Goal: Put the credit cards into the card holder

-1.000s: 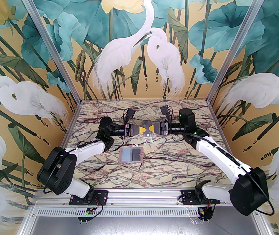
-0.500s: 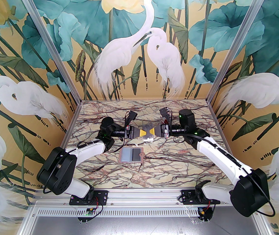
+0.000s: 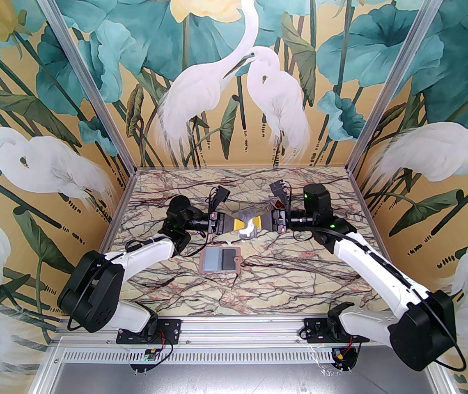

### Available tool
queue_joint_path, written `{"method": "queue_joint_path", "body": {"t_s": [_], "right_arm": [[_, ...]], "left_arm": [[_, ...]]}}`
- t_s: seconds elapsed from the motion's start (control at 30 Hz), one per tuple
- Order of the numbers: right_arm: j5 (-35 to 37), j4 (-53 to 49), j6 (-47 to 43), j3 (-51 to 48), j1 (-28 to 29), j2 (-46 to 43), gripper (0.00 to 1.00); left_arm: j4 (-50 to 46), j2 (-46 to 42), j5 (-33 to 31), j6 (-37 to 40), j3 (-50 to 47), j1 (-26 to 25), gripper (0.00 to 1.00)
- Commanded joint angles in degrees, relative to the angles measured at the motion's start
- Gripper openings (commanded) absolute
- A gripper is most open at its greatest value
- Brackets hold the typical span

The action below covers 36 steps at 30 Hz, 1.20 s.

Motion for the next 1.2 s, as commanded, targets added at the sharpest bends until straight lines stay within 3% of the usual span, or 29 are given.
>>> {"method": "queue_joint_path", "body": {"t_s": [0.0, 0.3, 0.67, 0.7, 0.73, 0.8, 0.87, 0.97, 1.03, 1.17], "right_arm": [[-1.8, -0.1, -1.4, -0.6, 0.2, -0.9, 0.19], [-2.5, 0.1, -2.0, -0.7, 1.2, -0.5, 0.2], [-2.6, -1.0, -3.6, -0.5, 2.0, 0.6, 0.12], [-2.6, -1.0, -3.5, -0.6, 2.0, 0.6, 0.08], [-2.4, -0.9, -3.5, -0.4, 2.0, 0.6, 0.03], [-0.3, -1.8, -3.4, -0.3, 2.0, 0.6, 0.0], [3.1, -3.5, -2.8, -0.3, 1.8, 0.6, 0.0], [7.9, -7.2, -1.0, -0.4, 2.1, 0.5, 0.0], [10.3, -8.2, -0.3, -1.0, 2.8, 0.6, 0.0], [15.1, -4.3, 6.0, -3.7, 6.8, 3.6, 0.0]], "left_arm": [[-2.5, -1.2, 0.6, 1.2, -0.2, -0.2, 0.0], [-2.7, -1.2, 0.7, 1.0, 0.1, -0.2, 0.0], [-2.8, -0.8, 0.7, 1.2, 0.0, -0.2, 0.02], [-2.9, -0.9, 0.6, 1.2, -0.1, -0.2, 0.05], [-2.9, -0.9, 0.4, 1.4, -0.3, -0.2, 0.14], [-4.7, -1.4, -1.0, 2.4, -0.4, 0.0, 0.44], [-11.9, -3.8, -5.7, 6.1, -1.1, 1.7, 0.64], [-34.2, -11.3, -21.2, 15.1, -2.5, 6.6, 0.77], [-47.0, -15.8, -31.9, 19.0, -3.3, 9.3, 0.8], [-58.6, -19.6, -38.3, 20.3, -6.3, 11.7, 0.79]]}}
